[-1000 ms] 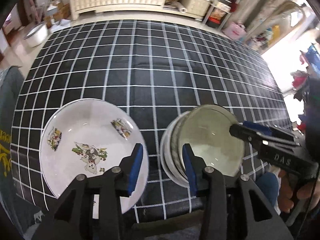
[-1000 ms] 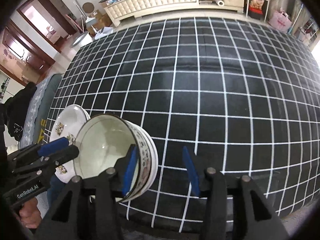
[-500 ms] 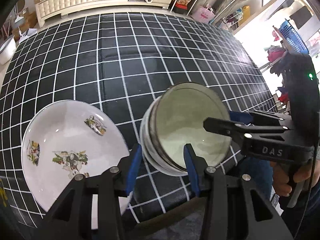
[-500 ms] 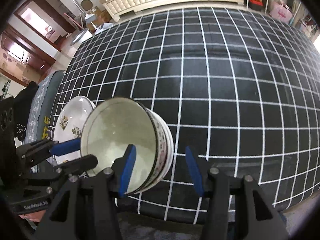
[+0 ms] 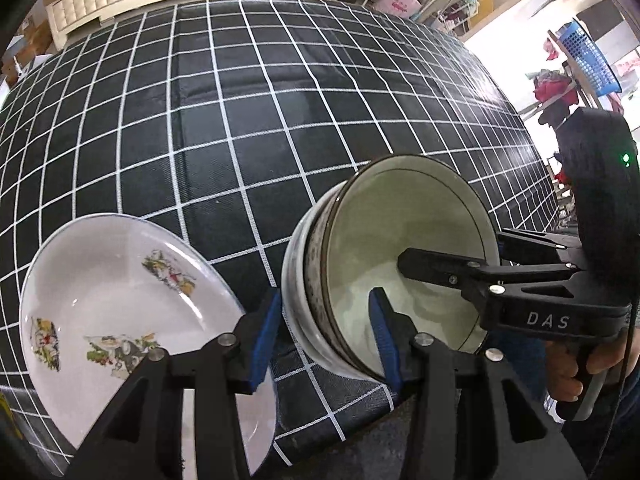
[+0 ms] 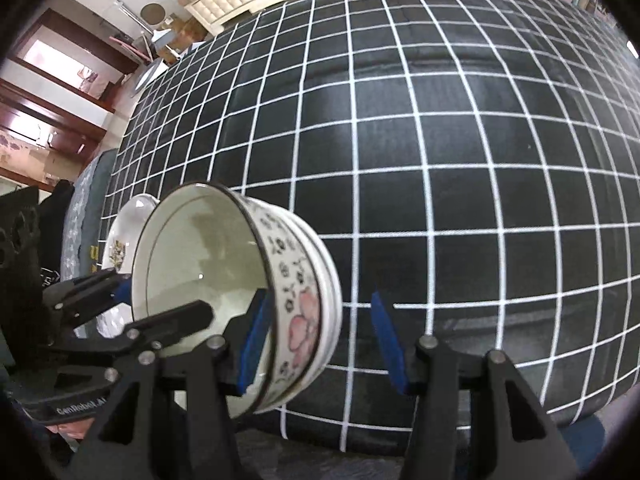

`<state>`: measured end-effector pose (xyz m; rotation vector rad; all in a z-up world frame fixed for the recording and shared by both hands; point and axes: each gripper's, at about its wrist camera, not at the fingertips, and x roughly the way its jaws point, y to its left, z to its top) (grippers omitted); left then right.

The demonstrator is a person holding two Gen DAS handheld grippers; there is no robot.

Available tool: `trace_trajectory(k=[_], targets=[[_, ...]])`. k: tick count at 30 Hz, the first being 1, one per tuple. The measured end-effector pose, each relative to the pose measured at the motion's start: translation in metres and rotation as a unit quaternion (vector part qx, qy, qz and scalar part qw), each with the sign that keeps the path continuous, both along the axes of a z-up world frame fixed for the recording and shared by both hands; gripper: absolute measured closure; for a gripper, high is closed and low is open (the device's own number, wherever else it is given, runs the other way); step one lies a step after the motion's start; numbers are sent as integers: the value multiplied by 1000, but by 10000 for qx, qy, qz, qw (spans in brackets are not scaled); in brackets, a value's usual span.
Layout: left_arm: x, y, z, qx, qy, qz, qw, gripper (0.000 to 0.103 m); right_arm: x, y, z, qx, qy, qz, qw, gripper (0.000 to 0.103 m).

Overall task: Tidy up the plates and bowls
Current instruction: 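Close both grippers on the nested bowl stack rim and lift it, then carry the bowl stack with both grippers over the plate stack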

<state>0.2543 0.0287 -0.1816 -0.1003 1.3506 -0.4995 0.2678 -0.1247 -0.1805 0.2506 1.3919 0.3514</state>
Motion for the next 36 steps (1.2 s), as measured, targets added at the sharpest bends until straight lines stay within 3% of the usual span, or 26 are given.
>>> trace_trajectory(k=[9, 15, 26, 36], targets=[[5, -7, -7, 33, 146, -72, 9999, 57, 2, -3, -5, 350, 284, -168, 9988, 47], [0, -25, -6, 457, -123, -250, 9986, 57, -3, -4, -5, 358, 364, -235, 9984, 46], [-4, -36, -6, 393, -45, 93, 9992, 57, -7, -6, -4, 375, 357, -335, 9981, 46], [-9, -54, 3, 375, -30, 234, 9990, 57, -8, -21, -1, 516, 605, -772, 9938, 47]])
